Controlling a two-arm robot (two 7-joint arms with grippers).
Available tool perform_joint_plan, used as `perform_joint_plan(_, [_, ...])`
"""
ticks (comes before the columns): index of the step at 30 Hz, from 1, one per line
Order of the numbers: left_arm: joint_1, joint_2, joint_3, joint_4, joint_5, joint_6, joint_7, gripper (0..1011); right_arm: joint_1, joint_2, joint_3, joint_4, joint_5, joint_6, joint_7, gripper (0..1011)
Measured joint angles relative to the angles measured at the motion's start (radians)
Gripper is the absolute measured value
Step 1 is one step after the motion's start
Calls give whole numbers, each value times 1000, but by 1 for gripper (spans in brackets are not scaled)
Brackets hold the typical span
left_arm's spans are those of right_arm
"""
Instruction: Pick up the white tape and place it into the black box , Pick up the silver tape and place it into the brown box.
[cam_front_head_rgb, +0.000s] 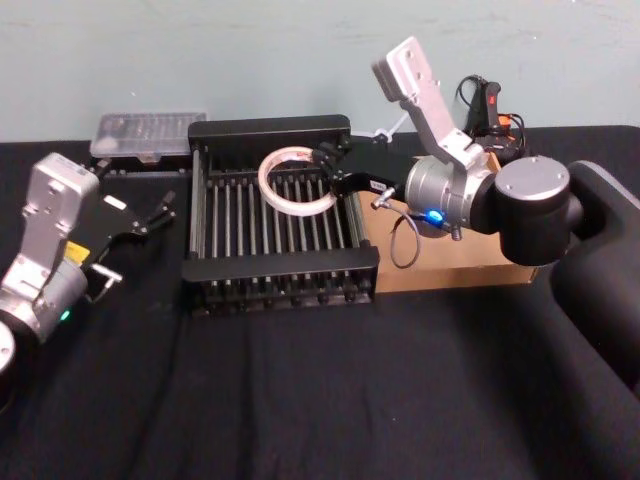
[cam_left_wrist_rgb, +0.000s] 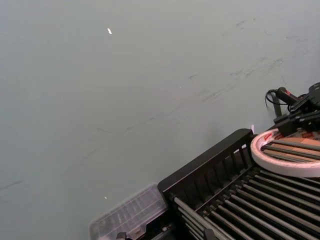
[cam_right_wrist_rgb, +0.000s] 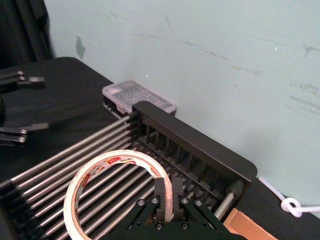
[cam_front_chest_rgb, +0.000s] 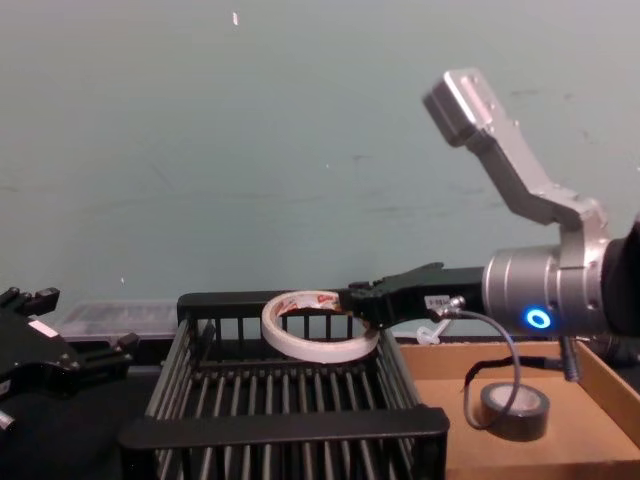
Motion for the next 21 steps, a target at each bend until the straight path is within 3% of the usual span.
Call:
perform_joint_plan(8, [0, 0, 0, 0, 0, 0, 0, 1001, 21, -36, 3, 76, -34, 0, -14, 91])
perform_joint_plan(21, [0, 0, 0, 0, 0, 0, 0, 1001, 24, -49, 12, 97, -54, -1, -16, 91])
